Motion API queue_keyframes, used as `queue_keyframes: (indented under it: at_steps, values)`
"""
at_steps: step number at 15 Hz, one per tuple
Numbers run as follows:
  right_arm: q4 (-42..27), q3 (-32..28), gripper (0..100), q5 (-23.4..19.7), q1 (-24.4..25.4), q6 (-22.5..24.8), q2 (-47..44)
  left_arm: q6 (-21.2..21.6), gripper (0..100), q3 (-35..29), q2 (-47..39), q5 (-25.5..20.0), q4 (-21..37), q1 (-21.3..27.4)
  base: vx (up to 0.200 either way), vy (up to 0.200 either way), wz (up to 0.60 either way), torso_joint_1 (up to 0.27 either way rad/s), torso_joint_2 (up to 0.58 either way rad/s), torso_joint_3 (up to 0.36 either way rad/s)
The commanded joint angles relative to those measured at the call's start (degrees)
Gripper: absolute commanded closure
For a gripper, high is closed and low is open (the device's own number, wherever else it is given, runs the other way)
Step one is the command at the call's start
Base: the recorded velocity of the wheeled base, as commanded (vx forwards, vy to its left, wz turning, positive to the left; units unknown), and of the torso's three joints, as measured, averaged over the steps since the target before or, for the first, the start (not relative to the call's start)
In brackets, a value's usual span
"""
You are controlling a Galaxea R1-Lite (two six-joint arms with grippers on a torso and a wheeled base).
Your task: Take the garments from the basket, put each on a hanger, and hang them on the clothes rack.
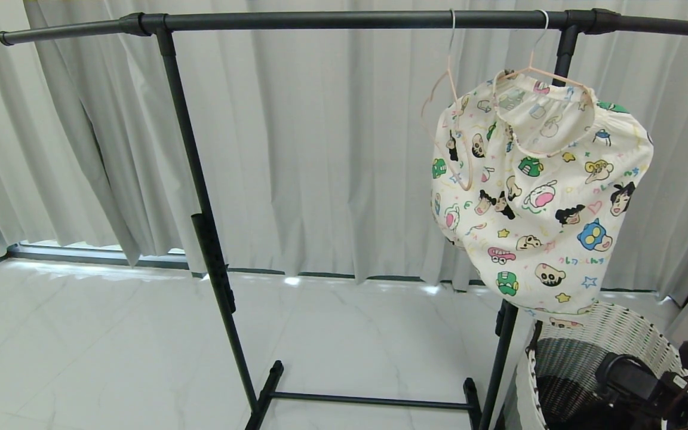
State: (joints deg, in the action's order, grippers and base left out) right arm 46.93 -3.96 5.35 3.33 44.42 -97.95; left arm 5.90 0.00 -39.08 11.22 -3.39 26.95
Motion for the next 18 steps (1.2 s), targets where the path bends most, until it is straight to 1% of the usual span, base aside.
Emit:
queue_keyframes:
  at_steps: [1, 2, 3, 4, 5, 6, 8, 11, 12, 14, 15, 16, 17, 18]
  values:
    - [-21.01, -8.61, 100, -0.08, 0.01, -2.59, 16.39, -0.45, 0, 0.00, -0.20, 0.03, 0.14, -0.06, -0.200, 0.000, 0.00, 0.002, 0.00, -0.012]
    - [-26.54, -10.89, 100, -0.17, 0.10, -3.20, 18.50, -0.80, 0, 0.00, -0.20, 0.03, 0.14, -0.06, -0.200, 0.000, 0.00, 0.007, 0.00, 0.002]
    - [-43.86, -18.89, 100, -0.25, 0.63, -6.01, 24.47, -2.47, 0, 0.00, -0.29, 0.03, 0.22, -0.06, -0.200, 0.000, 0.00, 0.007, 0.00, 0.002]
    - [-52.03, -22.93, 100, -0.25, 1.86, -8.39, 26.94, -3.00, 0, 0.00, -0.20, 0.03, 0.22, -0.06, -0.200, 0.000, 0.00, 0.002, 0.00, 0.002]
    - [-56.60, -25.48, 100, -0.25, 3.18, -10.58, 28.43, -3.09, 0, 0.00, -0.12, 0.03, 0.49, -0.06, -0.200, 0.000, 0.00, 0.002, 0.00, 0.007]
    - [-61.61, -28.38, 100, -0.34, 6.25, -14.19, 30.36, -3.00, 0, 0.00, -0.03, 0.03, 0.58, -0.06, -0.200, 0.000, 0.00, 0.002, 0.00, 0.002]
    - [-64.60, -30.84, 100, -0.34, 10.65, -17.35, 31.51, -3.09, 0, 0.00, -0.03, 0.03, 0.58, -0.06, -0.200, 0.000, 0.00, 0.000, 0.00, 0.002]
    - [-65.65, -34.89, 100, -0.61, 16.71, -18.49, 30.19, -3.09, 0, 0.00, 0.85, 0.03, 0.58, -0.06, -0.200, 0.000, 0.00, 0.001, 0.00, 0.002]
    - [-65.65, -36.47, 100, -0.61, 19.17, -19.55, 28.96, -3.09, 0, 0.00, 1.11, 0.03, 0.58, -0.06, -0.200, 0.000, 0.00, -0.002, 0.00, 0.002]
    - [-65.65, -40.25, 100, -0.61, 25.41, -23.94, 26.23, -3.09, 0, 0.00, 1.47, 0.03, 0.58, -0.06, -0.200, 0.000, 0.00, 0.002, 0.00, 0.005]
    - [-65.65, -42.62, 100, -0.61, 29.54, -27.37, 24.47, -3.09, 0, 0.00, 1.47, 0.03, 0.58, -0.06, -0.200, 0.000, 0.00, 0.002, 0.00, 0.002]
    - [-65.65, -43.85, 100, -0.52, 31.39, -29.04, 23.51, -3.09, 0, 0.00, 1.55, 0.03, 0.58, -0.06, -0.200, 0.000, 0.00, 0.007, 0.00, 0.002]
    - [-65.39, -46.58, 100, -0.43, 35.61, -32.56, 21.22, -3.09, 0, 0.00, 2.08, 0.03, 0.58, 0.03, 0.000, 0.000, 0.00, 0.000, 0.00, 0.000]
    - [-65.04, -48.60, 100, -0.43, 38.51, -34.75, 19.47, -3.00, 0, 0.00, 2.34, 0.03, 0.58, 0.12, 0.000, 0.000, 0.00, 0.000, 0.00, 0.000]
